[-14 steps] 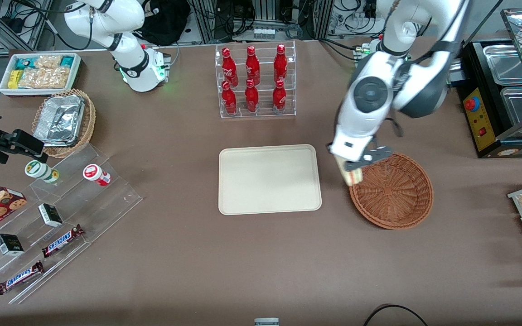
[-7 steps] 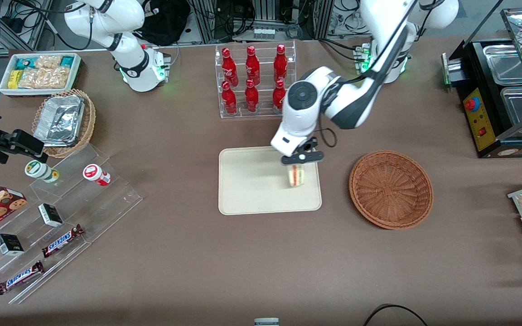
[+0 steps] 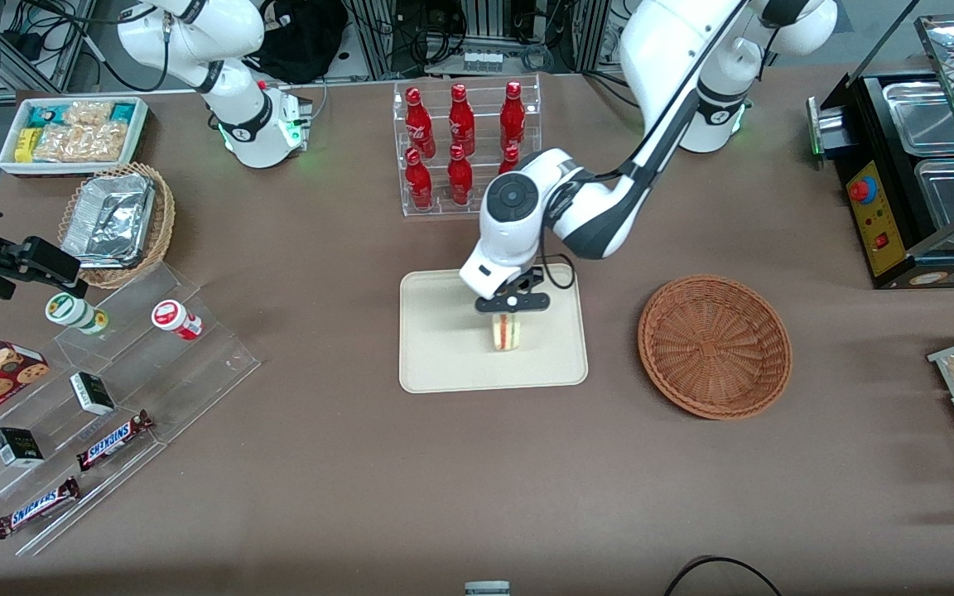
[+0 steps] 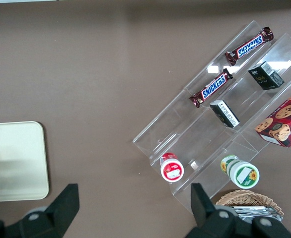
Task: Place sandwich from basket to tray
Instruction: 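Lower the sandwich onto the tray and open the left gripper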
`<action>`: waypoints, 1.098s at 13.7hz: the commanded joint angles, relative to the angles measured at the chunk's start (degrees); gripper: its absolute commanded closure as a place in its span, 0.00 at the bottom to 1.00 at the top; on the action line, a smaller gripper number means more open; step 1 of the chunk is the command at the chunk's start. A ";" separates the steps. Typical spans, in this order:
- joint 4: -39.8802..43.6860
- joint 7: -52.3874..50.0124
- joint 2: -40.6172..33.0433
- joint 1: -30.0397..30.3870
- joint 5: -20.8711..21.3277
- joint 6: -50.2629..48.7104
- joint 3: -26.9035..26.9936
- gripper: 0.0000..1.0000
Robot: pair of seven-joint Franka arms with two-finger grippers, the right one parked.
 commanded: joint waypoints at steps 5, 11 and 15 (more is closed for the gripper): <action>4.52 -1.16 4.29 -2.43 0.67 0.01 0.61 0.53; 4.98 -1.34 1.07 -1.90 0.67 -1.82 0.96 0.01; 4.88 -1.52 -8.77 1.78 0.41 -15.76 0.96 0.01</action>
